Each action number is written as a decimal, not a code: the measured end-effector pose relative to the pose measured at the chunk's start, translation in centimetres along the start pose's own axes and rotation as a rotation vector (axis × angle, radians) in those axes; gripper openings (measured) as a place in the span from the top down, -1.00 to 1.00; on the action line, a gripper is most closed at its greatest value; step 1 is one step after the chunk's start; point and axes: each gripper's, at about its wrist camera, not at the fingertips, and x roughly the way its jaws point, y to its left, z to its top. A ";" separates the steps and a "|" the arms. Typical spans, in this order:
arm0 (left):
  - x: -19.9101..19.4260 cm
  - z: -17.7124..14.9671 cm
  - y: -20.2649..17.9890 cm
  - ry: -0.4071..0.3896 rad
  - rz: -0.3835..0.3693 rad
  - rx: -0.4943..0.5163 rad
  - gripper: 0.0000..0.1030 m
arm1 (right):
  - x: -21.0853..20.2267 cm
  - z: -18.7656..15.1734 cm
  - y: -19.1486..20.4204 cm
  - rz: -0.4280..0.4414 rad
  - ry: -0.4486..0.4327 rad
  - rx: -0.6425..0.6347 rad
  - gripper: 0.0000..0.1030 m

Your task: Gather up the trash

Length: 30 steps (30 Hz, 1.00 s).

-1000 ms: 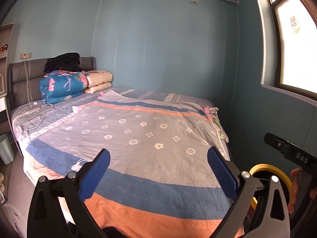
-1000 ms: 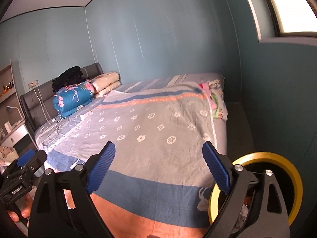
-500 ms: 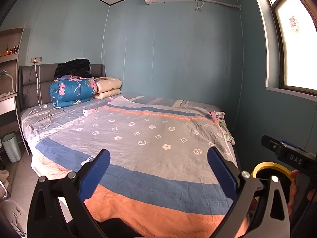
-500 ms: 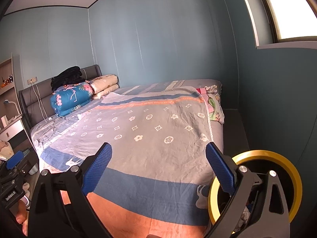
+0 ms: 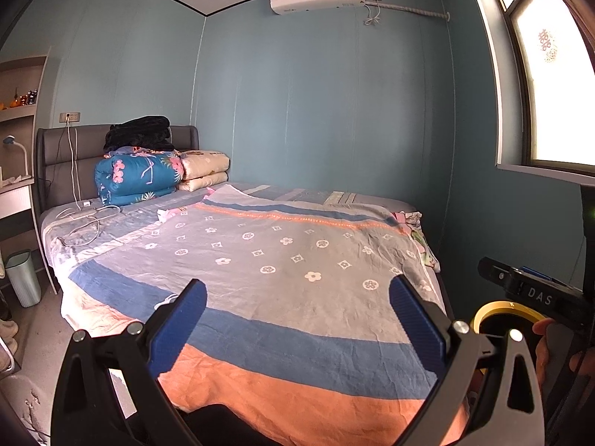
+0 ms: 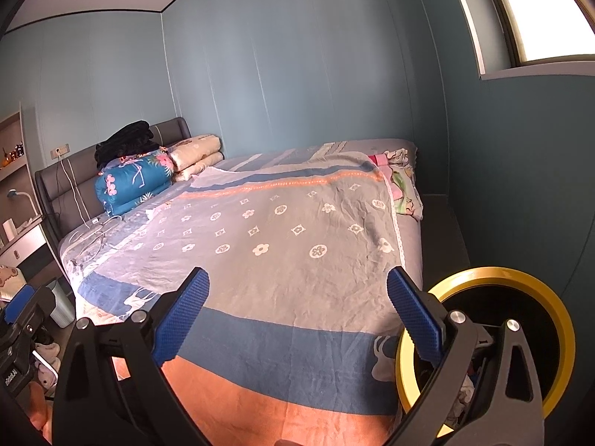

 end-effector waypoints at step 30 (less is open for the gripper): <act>0.5 0.1 0.6 0.026 -0.006 -0.028 -0.84 | 0.3 -0.8 0.0 -0.003 0.023 0.013 -0.83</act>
